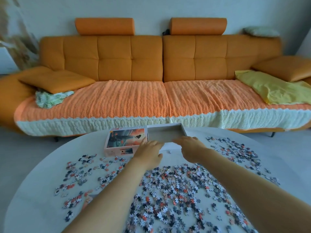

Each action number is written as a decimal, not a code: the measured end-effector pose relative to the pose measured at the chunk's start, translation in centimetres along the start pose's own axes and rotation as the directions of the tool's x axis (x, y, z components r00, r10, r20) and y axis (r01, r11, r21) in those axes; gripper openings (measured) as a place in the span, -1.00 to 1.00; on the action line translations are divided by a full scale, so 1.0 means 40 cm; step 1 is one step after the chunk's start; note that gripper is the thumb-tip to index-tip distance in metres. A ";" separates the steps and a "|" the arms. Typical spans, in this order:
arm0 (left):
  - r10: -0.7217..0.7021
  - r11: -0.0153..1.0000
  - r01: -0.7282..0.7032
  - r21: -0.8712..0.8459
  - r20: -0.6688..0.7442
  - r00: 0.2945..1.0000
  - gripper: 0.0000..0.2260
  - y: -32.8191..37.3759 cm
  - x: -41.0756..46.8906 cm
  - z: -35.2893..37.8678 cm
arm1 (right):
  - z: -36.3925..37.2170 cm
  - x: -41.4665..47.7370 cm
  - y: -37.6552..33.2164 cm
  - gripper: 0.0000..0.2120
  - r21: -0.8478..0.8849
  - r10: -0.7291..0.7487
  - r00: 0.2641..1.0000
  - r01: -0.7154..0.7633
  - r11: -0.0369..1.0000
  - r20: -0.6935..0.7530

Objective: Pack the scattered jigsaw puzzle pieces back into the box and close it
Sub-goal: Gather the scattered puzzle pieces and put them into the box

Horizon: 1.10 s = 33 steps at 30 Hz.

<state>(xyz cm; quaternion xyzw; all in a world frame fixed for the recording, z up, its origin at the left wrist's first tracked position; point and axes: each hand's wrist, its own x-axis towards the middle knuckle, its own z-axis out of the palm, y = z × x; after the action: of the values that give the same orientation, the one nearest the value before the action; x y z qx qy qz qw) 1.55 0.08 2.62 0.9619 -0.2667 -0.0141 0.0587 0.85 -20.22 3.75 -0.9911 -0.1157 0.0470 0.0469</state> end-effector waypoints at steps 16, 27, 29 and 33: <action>0.041 0.995 -0.055 -0.080 -0.170 0.985 -0.69 0.096 -0.205 0.016 | 0.041 -0.220 -0.063 -0.45 0.128 -0.012 0.999 0.018 0.992 -0.047; 0.111 0.986 -0.134 -0.101 -0.205 0.972 -0.62 0.145 -0.234 0.121 | 0.063 -0.299 -0.100 -0.61 0.043 -0.156 0.985 0.159 0.986 -0.071; 0.109 0.989 -0.124 -0.083 -0.168 0.980 -0.58 0.150 -0.227 0.138 | 0.095 -0.301 -0.103 -0.58 -0.028 -0.150 0.987 0.149 0.988 -0.050; 0.080 0.981 -0.117 -0.157 -0.220 0.972 -0.67 0.148 -0.219 0.157 | 0.127 -0.293 -0.098 -0.64 0.021 -0.098 0.995 0.098 0.995 -0.029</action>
<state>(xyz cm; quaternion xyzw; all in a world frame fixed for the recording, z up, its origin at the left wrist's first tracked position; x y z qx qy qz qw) -9.36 -1.12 -2.94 0.9349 -0.3043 0.0693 0.1690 -11.91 -18.74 0.10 -0.9842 -0.1630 0.0320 0.0619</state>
